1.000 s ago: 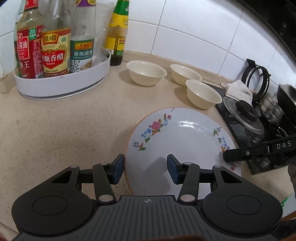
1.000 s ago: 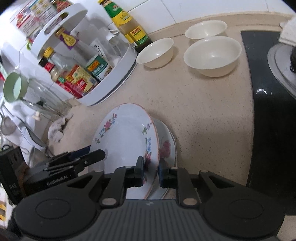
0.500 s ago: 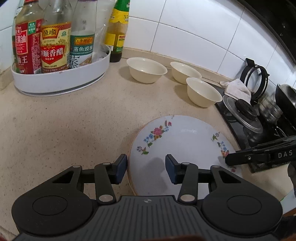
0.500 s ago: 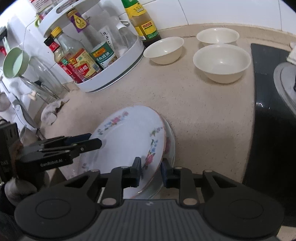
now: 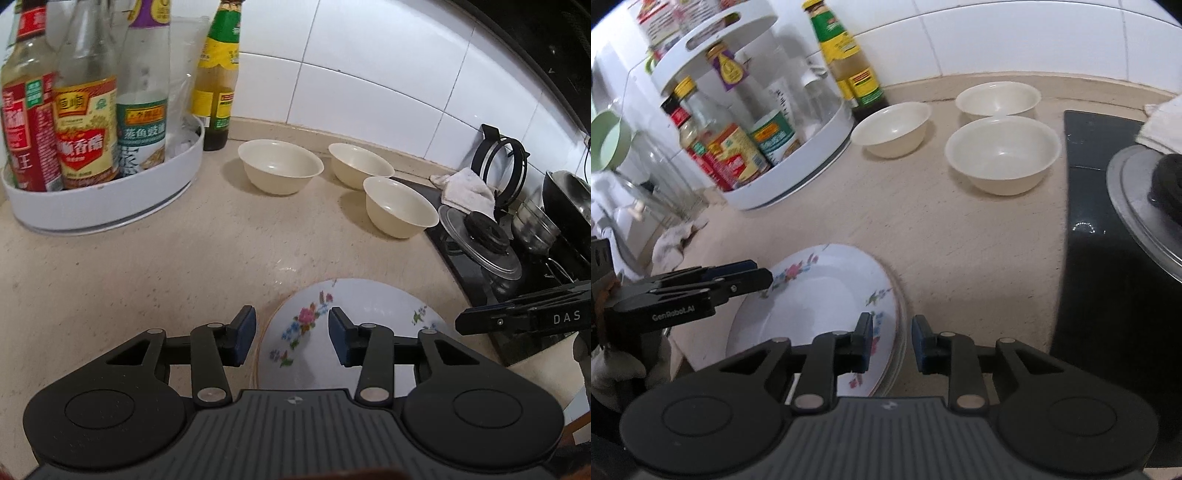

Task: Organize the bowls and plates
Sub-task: 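Open both grippers and pull them back from the stacked plates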

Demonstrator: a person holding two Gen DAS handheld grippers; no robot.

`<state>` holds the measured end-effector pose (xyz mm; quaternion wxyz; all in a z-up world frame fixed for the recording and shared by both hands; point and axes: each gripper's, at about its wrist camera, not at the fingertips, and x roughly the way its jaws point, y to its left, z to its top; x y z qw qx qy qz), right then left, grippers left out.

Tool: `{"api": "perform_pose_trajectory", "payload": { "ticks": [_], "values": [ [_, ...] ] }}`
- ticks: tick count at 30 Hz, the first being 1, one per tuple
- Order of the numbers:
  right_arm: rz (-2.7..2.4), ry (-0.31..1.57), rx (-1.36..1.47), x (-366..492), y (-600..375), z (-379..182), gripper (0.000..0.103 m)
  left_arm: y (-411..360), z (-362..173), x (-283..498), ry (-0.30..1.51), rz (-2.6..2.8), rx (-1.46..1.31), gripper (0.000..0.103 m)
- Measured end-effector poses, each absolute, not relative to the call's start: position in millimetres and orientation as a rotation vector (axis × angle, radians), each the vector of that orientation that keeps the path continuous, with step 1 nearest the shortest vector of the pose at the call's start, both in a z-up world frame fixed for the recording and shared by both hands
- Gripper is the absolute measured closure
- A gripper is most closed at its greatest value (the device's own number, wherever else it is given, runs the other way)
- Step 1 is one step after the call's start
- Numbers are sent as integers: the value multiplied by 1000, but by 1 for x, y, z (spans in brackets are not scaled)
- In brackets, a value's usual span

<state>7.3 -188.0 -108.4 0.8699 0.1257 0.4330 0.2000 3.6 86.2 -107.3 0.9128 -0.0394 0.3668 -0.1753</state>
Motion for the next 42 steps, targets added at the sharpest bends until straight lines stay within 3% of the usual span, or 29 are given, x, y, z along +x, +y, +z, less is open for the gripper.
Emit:
{"api": "perform_pose_trajectory", "payload": {
  "ticks": [42],
  "values": [
    [393,851,331,26,-196,-107,78,57,-99,34,726,-464,7,50]
  ]
}}
